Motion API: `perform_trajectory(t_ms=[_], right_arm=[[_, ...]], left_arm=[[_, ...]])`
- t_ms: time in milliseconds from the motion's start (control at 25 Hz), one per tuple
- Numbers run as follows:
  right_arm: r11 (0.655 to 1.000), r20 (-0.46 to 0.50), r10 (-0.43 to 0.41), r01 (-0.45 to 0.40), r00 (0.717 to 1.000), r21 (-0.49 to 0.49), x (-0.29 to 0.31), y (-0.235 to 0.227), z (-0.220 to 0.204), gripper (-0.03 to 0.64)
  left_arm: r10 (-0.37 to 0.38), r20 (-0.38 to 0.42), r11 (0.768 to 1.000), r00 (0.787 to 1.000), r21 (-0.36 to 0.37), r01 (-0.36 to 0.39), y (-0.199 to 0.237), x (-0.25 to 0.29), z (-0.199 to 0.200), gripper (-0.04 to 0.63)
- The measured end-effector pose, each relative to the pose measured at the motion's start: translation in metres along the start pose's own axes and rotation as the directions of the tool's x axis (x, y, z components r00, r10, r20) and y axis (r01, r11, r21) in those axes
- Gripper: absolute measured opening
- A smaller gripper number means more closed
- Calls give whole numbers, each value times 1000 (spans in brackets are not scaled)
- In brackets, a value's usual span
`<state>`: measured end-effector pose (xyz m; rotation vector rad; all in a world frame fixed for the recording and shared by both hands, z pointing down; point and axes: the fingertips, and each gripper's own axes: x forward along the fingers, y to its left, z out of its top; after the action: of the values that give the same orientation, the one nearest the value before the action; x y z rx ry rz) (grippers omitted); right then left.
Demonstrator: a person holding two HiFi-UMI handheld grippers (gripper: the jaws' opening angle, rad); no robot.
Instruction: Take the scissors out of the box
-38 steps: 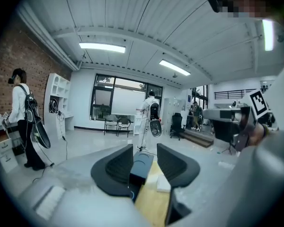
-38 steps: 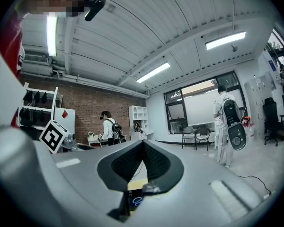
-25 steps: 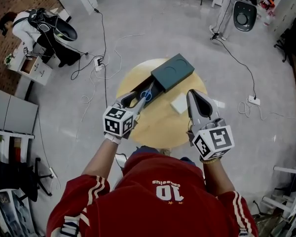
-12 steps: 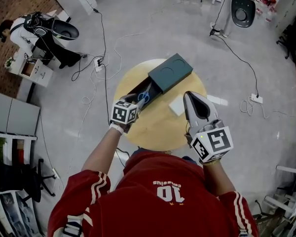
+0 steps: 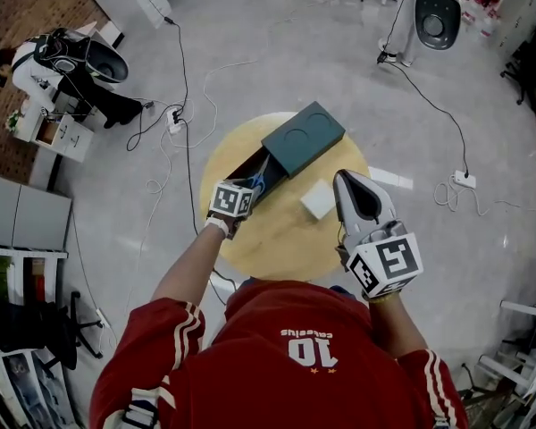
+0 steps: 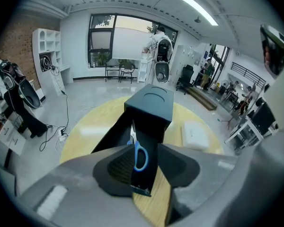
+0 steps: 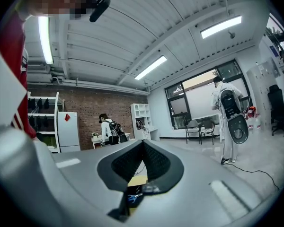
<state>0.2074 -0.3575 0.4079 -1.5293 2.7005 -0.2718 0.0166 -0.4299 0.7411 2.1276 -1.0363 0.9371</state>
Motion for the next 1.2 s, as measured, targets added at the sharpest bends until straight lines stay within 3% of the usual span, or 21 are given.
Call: perform_trajectory(t_ms=[320,720,1200], right_arm=[[999,-21,-9,9,1000,31,4,-22,-9,-2],[999,-26,-13,14,1000,53,3,-38,-13,-2],[997,-34,-30,32,999,69,0,-41,-21,-2]], left_arm=[[35,-138,999,990,15,-33,21,36,-16,158],[23,-296,1000,955,-5,-26,28,66,-38,160],[29,-324,996,946,-66,-53,35,74,-41,141]])
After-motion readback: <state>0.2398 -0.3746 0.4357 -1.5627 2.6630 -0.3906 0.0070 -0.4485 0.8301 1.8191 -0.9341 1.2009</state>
